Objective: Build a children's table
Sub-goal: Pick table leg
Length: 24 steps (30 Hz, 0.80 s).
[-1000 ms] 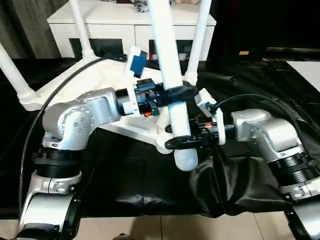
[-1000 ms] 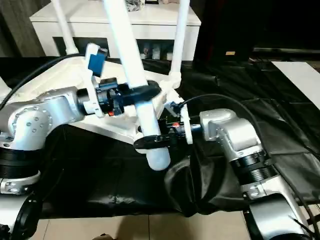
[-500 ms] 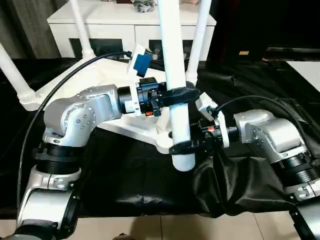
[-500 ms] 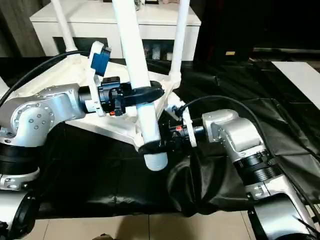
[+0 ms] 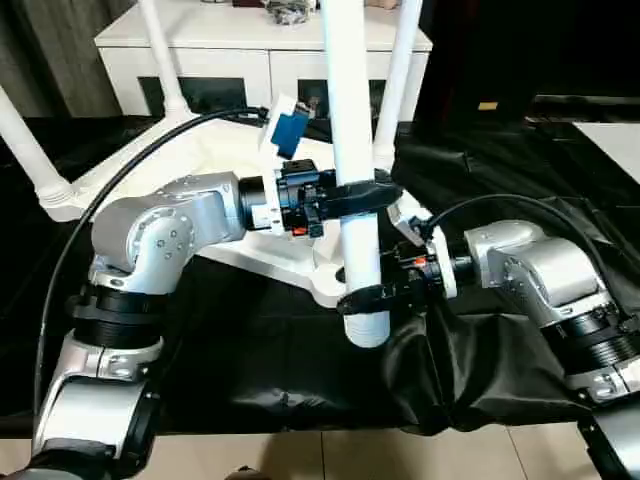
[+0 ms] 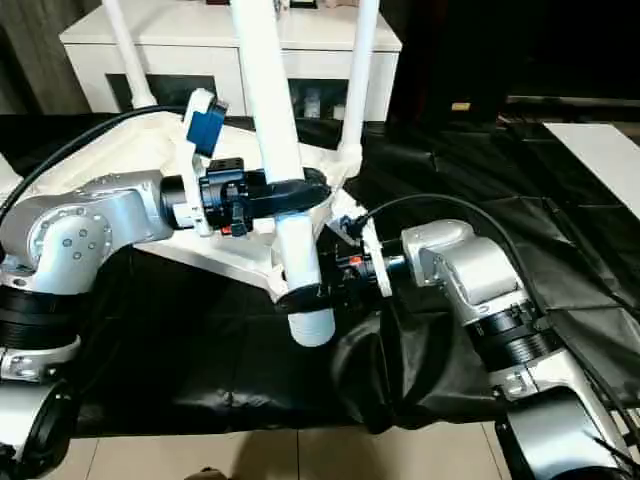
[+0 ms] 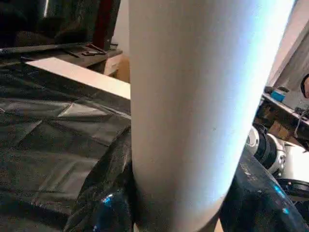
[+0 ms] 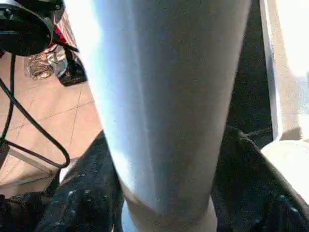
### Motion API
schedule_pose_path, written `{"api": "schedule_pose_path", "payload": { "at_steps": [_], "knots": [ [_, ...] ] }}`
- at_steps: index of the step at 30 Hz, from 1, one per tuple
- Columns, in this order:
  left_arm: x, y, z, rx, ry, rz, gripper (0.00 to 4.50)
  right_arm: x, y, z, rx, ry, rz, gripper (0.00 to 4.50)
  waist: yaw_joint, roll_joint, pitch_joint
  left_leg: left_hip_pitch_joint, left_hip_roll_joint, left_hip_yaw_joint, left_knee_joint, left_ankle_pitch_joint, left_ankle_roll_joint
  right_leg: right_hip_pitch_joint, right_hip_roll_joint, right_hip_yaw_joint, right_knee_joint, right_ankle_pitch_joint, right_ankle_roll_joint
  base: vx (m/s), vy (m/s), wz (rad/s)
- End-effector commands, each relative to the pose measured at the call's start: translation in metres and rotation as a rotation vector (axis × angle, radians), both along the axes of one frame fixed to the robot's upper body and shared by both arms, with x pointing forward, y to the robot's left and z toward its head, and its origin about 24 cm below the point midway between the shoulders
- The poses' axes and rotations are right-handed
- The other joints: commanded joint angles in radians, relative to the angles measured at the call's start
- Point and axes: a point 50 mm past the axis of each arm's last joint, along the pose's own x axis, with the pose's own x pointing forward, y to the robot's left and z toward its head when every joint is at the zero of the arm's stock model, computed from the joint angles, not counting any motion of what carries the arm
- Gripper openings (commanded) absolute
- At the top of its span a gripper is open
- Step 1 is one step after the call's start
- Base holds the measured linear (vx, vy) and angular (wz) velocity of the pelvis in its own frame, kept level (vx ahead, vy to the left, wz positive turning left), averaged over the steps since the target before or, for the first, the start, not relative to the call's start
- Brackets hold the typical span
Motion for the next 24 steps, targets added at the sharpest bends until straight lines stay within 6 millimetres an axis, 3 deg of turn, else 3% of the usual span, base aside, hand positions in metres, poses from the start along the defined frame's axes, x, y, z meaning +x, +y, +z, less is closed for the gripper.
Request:
{"api": "schedule_pose_path", "payload": {
  "at_steps": [1, 4, 9, 10, 24],
  "knots": [
    [-0.002, -0.004, 0.007, 0.006, -0.034, -0.032, 1.8, 0.002, 0.001, 0.007, -0.001, -0.036, 0.002, 2.32, 0.001, -0.01, -0.078, 0.016, 0.021, -0.001, -0.066, -0.192, 0.009, 0.057, -0.037, 0.025, -0.06, -0.223, -0.226, 0.0, 0.0, 0.0],
    [-0.002, -0.003, 0.007, 0.004, -0.035, -0.029, 1.8, 0.002, 0.002, 0.007, 0.004, -0.032, -0.005, 2.02, 0.001, -0.01, -0.078, 0.016, 0.02, -0.001, -0.066, -0.194, 0.008, 0.058, -0.037, 0.025, -0.059, -0.22, -0.228, 0.0, 0.0, 0.0],
    [-0.002, -0.003, 0.006, 0.026, -0.051, -0.015, 1.8, 0.003, 0.002, 0.006, 0.008, -0.035, -0.018, 1.93, 0.001, -0.008, -0.078, 0.016, 0.02, -0.001, -0.066, -0.195, 0.006, 0.057, -0.037, 0.025, -0.059, -0.222, -0.227, 0.0, 0.0, 0.0],
    [-0.005, -0.004, 0.005, 0.025, -0.03, -0.048, 2.36, 0.004, 0.002, 0.006, 0.011, -0.038, -0.026, 1.93, 0.001, -0.009, -0.078, 0.017, 0.02, -0.001, -0.067, -0.198, 0.004, 0.058, -0.037, 0.025, -0.06, -0.227, -0.225, 0.0, 0.0, 0.0],
    [-0.005, 0.007, -0.002, -0.057, 0.053, -0.063, 3.41, 0.01, -0.014, 0.027, 0.158, -0.076, -0.18, 1.9, 0.003, -0.003, -0.078, 0.018, 0.019, -0.002, -0.068, -0.206, 0.001, 0.057, -0.036, 0.025, -0.059, -0.215, -0.229, 0.0, 0.0, 0.0]
  ]
}}
